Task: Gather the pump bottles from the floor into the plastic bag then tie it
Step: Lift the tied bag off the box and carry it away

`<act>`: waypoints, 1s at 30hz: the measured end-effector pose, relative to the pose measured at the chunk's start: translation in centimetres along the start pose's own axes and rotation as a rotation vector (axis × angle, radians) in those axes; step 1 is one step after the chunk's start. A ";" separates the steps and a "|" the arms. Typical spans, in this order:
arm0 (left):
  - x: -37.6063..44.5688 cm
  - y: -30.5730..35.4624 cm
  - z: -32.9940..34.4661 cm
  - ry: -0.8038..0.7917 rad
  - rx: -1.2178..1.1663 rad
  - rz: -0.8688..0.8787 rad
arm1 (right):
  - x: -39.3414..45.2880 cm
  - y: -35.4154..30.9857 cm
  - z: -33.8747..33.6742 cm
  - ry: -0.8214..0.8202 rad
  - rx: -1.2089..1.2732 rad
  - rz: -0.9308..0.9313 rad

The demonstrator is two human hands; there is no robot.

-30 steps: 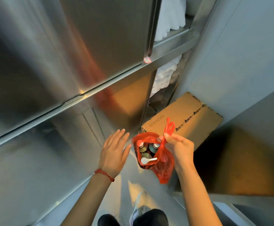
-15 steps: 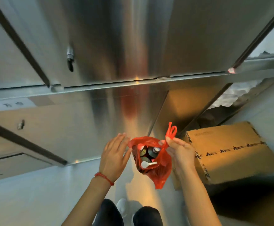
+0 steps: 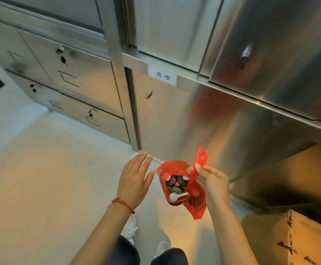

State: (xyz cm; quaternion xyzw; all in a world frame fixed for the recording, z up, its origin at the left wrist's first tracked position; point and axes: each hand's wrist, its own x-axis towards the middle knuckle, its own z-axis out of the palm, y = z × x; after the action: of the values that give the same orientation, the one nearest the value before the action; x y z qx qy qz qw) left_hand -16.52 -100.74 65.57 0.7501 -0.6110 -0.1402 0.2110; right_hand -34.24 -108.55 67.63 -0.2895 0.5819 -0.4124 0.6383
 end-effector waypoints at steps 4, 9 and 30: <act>-1.9 -4.8 -2.3 0.059 -0.005 -0.119 | -0.8 1.8 5.1 -0.121 -0.077 0.025; -3.3 -11.5 -5.5 0.107 0.008 -0.244 | -1.8 4.1 12.6 -0.224 -0.140 0.063; -1.2 -39.4 -19.9 0.354 0.049 -0.708 | -0.9 11.5 50.8 -0.597 -0.328 0.121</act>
State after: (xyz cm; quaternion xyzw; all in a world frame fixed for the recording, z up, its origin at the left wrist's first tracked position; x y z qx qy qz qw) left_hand 26.30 -90.24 63.61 0.9317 -0.2720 -0.0582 0.2337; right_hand 17.88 -107.73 66.19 -0.4610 0.4440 -0.1719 0.7489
